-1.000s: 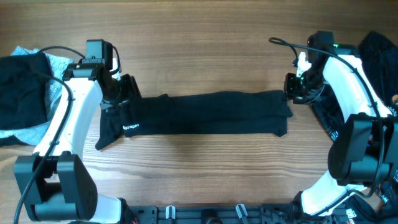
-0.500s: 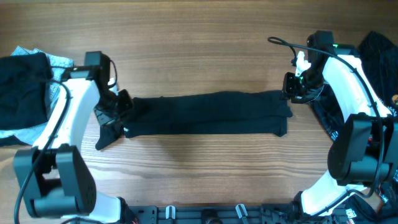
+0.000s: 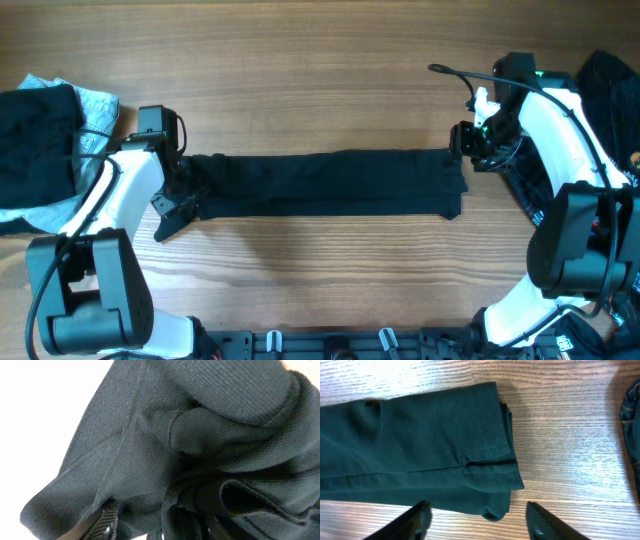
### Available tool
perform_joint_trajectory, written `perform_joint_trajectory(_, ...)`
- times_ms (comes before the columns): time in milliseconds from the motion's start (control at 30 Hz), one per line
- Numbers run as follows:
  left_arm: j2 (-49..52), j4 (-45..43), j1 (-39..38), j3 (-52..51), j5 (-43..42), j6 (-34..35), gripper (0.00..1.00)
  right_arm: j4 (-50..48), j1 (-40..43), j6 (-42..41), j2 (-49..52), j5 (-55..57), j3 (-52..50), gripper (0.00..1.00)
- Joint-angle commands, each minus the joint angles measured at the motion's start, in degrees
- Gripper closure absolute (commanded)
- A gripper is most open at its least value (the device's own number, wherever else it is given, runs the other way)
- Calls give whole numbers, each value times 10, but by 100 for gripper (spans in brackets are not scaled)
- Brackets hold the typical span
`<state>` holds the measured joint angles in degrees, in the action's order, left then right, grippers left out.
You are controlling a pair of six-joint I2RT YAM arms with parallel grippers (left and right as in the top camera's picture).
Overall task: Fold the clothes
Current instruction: 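Fold the right end of the strip toward the left with right gripper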
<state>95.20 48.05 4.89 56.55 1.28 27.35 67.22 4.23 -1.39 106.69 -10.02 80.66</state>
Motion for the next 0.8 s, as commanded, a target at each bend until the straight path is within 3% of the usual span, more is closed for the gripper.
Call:
perform_joint_trajectory(0,-22,34,10,49,12,1,43,-1,2,43,1,9,-5,28)
perform_joint_trajectory(67,-52,52,17,71,16,1,21,-1,2,42,8,9,-7,27)
perform_joint_trajectory(367,-81,54,24,71,16,1,18,-146,1,-8,27,-22,-158,28)
perform_joint_trajectory(433,-81,54,24,71,16,1,18,-180,1,-7,27,-70,-178,42)
perform_joint_trajectory(500,-81,54,24,71,16,1,18,-208,2,-24,27,-88,-181,93)
perform_joint_trajectory(667,-81,58,24,71,16,1,18,-159,8,-77,5,99,-105,96)
perform_joint_trajectory(767,-81,58,24,71,16,1,18,-96,-1,-58,-21,108,-38,95)
